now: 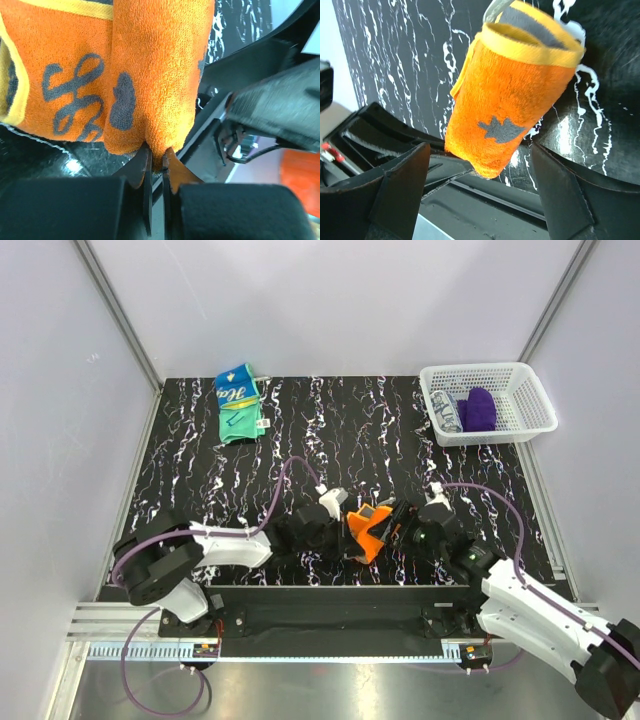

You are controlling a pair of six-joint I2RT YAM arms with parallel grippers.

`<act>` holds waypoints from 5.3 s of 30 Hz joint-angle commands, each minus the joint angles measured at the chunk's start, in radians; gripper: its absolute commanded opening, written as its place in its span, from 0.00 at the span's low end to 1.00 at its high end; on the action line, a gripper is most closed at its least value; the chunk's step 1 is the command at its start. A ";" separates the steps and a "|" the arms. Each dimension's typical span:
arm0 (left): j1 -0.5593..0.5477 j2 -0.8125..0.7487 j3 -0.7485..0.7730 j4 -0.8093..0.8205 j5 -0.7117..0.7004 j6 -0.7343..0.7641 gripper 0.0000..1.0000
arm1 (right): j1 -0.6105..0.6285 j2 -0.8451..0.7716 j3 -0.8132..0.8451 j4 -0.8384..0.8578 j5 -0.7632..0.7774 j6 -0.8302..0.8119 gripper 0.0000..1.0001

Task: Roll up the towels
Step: Roll the towel

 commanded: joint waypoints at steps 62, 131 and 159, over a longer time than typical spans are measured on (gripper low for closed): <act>0.151 0.065 -0.130 0.162 0.229 -0.182 0.49 | 0.010 0.280 -0.067 0.319 0.005 -0.022 0.33; -0.248 0.103 0.314 -0.517 -0.477 0.154 0.00 | 0.004 0.176 0.204 -0.218 0.253 -0.009 1.00; 0.083 0.090 -0.052 0.126 0.177 -0.202 0.00 | 0.003 0.243 -0.174 0.540 -0.020 0.002 0.99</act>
